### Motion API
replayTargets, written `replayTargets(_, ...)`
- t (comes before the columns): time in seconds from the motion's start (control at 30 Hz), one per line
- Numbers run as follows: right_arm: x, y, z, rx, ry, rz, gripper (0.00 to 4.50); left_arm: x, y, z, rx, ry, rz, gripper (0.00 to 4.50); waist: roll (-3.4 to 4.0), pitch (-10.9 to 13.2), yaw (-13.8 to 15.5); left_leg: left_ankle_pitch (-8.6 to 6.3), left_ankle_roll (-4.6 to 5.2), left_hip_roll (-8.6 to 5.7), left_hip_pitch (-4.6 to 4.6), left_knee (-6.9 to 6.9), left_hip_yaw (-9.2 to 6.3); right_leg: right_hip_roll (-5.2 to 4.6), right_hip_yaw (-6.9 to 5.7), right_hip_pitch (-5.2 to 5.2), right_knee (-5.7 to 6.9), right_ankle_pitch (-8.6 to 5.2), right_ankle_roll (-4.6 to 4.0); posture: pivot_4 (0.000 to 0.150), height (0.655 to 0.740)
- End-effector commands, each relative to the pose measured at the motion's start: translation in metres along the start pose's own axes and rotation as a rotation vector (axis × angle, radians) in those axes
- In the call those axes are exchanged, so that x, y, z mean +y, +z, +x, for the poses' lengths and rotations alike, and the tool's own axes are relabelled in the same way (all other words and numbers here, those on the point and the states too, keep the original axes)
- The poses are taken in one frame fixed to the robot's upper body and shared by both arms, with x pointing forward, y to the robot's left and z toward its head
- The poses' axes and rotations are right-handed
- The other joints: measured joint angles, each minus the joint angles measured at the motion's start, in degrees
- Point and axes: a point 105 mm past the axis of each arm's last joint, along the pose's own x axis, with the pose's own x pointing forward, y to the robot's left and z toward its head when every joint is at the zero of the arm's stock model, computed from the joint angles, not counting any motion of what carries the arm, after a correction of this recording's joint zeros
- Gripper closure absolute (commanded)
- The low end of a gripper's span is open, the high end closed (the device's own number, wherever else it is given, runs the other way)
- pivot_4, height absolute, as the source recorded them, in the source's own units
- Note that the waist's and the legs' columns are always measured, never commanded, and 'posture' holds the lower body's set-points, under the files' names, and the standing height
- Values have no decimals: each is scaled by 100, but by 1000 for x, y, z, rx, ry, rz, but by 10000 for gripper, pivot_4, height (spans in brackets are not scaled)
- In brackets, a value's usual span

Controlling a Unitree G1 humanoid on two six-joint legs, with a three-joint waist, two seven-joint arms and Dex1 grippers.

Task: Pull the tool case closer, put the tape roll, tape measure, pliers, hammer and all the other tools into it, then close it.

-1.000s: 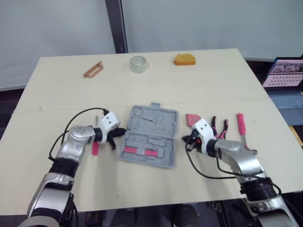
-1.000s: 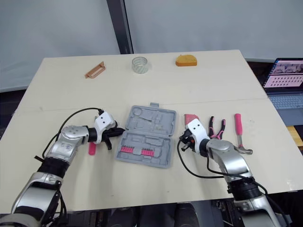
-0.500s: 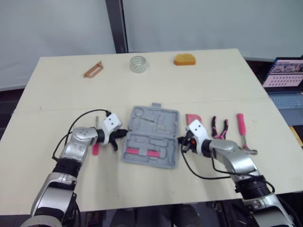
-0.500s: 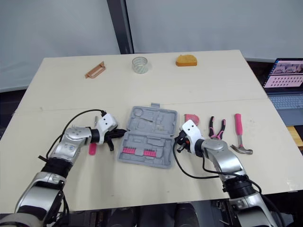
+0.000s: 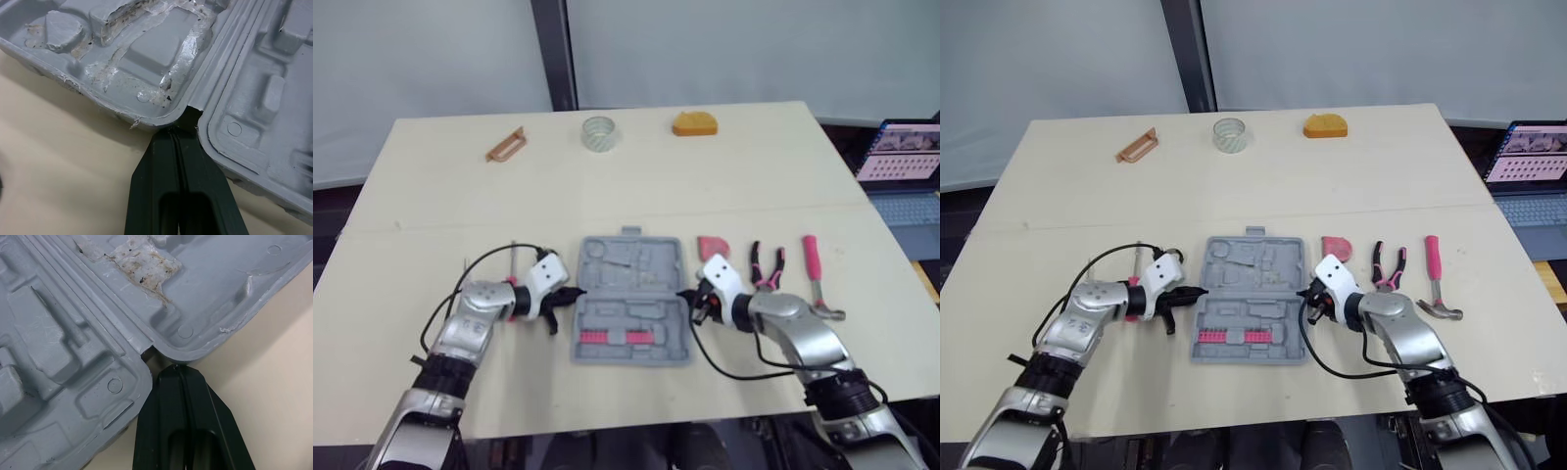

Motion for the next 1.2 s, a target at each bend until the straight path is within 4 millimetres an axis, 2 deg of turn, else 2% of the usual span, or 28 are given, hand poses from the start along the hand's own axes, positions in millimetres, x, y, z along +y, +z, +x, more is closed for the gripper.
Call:
replayTargets(0.03, 20, 10, -5, -37, 94, -50, 45000, -15, 7, -5, -25, -41, 14, 44692, 0, 0, 0, 0, 0, 0, 0, -1, 0, 0, 0, 0, 0, 0, 0, 1500, 7349)
replayTargets(0.4, 41, 0, -22, -8, 145, -50, 45000, -52, -7, -22, 12, -60, -20, 44692, 0, 0, 23, -1, -1, 3, 0, -1, 3, 0, 3, 1, -3, 0, 0, 1500, 7349)
replayTargets(0.7, 56, -11, -32, 28, 173, -30, 45000, -69, -13, -28, 30, -60, -54, 44692, 0, 0, 38, -2, -1, 4, 1, -1, 7, 0, 6, 2, -7, 0, 0, 1500, 7349)
replayTargets(1.2, 69, -22, -41, 62, 190, -5, 45000, -96, -22, -37, 56, -93, -97, 44692, 0, 0, 57, -2, -1, 5, 2, -2, 9, 0, 8, 3, -10, 0, 0, 1500, 7349)
